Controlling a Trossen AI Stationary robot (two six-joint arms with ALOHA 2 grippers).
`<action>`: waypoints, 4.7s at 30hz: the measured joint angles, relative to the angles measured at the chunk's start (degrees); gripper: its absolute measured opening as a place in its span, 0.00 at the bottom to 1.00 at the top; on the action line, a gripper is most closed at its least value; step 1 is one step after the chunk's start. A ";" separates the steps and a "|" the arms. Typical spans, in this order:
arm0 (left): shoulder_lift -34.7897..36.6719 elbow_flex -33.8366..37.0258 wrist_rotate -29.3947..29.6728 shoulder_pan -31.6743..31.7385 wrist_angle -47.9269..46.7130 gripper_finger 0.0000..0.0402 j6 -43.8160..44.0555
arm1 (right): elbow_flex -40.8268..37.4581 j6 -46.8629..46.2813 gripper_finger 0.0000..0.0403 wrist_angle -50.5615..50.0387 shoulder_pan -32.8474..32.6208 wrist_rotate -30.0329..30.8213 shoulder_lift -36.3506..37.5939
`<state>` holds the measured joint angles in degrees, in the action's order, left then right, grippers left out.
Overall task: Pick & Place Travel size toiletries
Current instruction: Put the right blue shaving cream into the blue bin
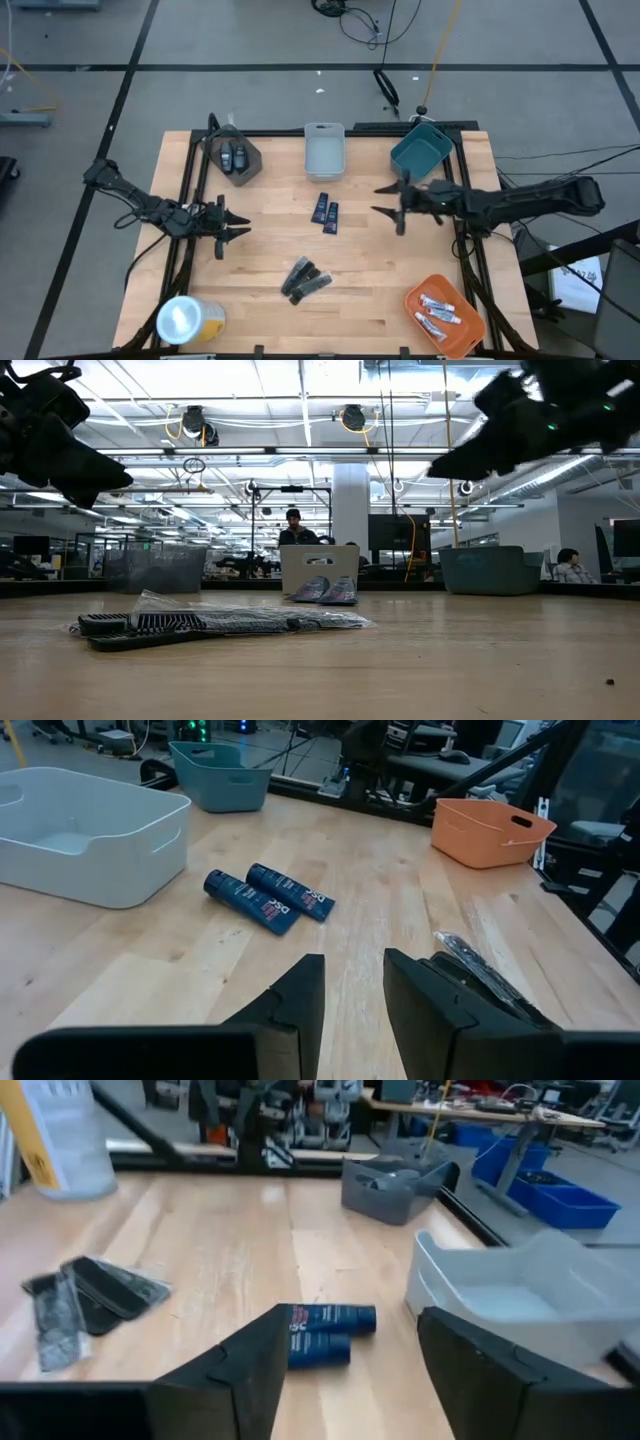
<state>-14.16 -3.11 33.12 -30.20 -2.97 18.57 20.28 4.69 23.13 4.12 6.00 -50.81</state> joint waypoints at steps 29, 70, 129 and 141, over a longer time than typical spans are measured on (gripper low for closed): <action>-0.08 -0.07 -0.07 0.00 -0.49 0.25 1.09 | 41.80 29.14 0.57 -29.29 0.56 -4.64 -52.39; -0.08 -0.07 -0.04 0.00 -0.52 0.25 1.42 | 36.21 20.11 0.32 -27.31 2.89 -15.26 -53.96; -0.08 -0.07 -0.04 0.02 -0.52 0.25 1.60 | 20.77 4.24 0.14 -26.56 5.15 -19.63 -8.81; -0.08 -0.07 0.00 0.02 -0.52 0.25 2.16 | 6.71 -2.51 0.13 -19.95 9.69 2.56 3.05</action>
<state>-14.24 -3.18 33.12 -30.17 -3.49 20.73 26.98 2.18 3.18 13.81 8.56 -47.76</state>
